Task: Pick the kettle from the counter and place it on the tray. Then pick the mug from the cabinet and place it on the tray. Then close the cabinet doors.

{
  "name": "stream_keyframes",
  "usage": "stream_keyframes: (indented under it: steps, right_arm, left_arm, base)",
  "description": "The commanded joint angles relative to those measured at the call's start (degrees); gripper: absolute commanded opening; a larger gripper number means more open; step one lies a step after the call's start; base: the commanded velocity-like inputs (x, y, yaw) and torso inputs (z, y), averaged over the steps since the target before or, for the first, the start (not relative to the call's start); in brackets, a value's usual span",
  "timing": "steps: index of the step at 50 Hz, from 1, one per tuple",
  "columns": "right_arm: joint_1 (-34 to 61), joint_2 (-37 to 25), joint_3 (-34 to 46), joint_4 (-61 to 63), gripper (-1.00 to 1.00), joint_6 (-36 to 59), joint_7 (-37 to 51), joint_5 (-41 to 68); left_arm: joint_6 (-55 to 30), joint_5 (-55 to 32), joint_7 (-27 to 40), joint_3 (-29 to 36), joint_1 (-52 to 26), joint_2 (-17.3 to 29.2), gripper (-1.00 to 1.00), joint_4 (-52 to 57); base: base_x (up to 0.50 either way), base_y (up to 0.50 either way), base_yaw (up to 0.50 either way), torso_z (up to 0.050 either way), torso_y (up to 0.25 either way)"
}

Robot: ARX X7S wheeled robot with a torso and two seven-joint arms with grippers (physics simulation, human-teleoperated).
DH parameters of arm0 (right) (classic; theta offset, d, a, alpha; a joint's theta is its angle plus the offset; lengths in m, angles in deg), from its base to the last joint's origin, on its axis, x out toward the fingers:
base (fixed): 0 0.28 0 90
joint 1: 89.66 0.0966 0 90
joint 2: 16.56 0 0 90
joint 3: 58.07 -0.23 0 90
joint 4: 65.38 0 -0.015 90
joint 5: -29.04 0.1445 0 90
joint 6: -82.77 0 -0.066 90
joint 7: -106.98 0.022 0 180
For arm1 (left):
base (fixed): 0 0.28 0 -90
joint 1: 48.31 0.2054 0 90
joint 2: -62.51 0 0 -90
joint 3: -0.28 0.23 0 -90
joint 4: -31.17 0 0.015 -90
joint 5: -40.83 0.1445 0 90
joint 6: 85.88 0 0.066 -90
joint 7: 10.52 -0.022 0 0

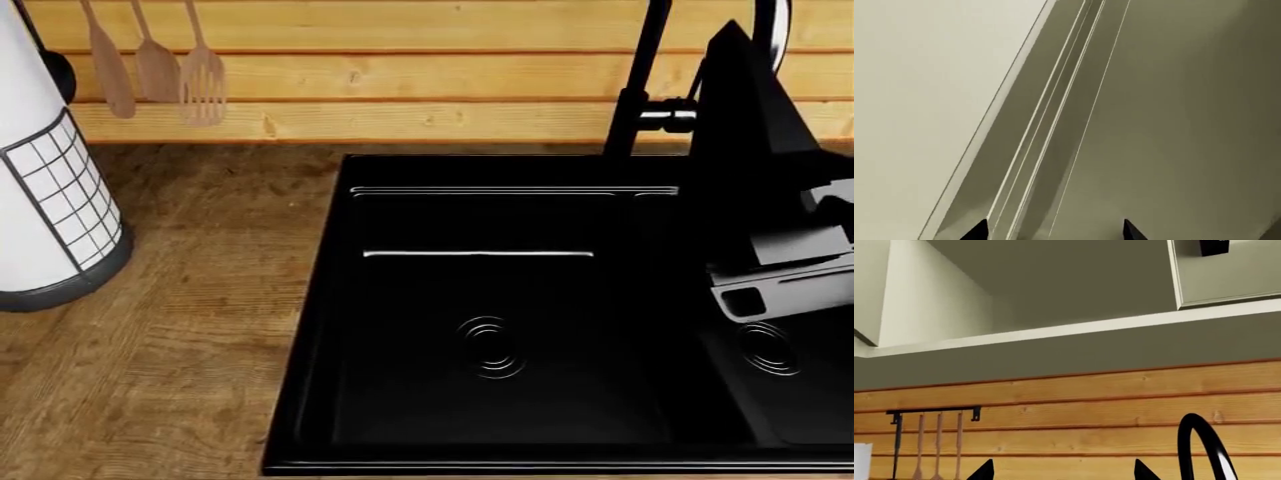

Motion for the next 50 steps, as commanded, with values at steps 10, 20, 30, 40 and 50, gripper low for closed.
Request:
stream_keyframes:
  steps: [10, 20, 30, 40, 50]
  right_arm:
    - [-0.2, 2.3, -3.0, -0.3, 1.0, 2.8, 1.1, 3.4]
    - [-0.8, 3.5, -4.5, -0.2, 1.0, 4.4, 1.0, 4.3]
    - [-1.4, 4.7, -6.5, -0.1, 1.0, 5.8, 1.4, 6.0]
    - [-1.4, 5.9, -7.2, -0.5, 1.0, 7.3, 2.0, 6.8]
    - [-1.5, 6.7, -8.2, -0.6, 1.0, 8.2, 2.1, 7.6]
  left_arm:
    - [4.9, -37.9, 3.2, 2.4, -0.3, -9.7, 1.0, -5.5]
    - [8.0, -44.1, 3.7, 7.7, -0.3, -10.9, 1.0, -6.8]
    - [11.4, -49.4, 3.3, 15.6, -0.3, -10.9, 1.0, -6.8]
    - [11.4, -51.7, 3.3, 21.2, 1.4, -10.2, 1.0, -5.9]
    - [11.1, -51.2, 4.6, 26.0, 5.1, -9.3, 1.0, -4.0]
  base:
    - [0.0, 0.0, 0.0, 0.0, 0.0]
    - [0.0, 0.0, 0.0, 0.0, 0.0]
    - [0.0, 0.0, -0.01, 0.0, 0.0]
    - [0.0, -0.01, -0.01, 0.0, 0.0]
    - [0.0, 0.0, -0.01, 0.0, 0.0]
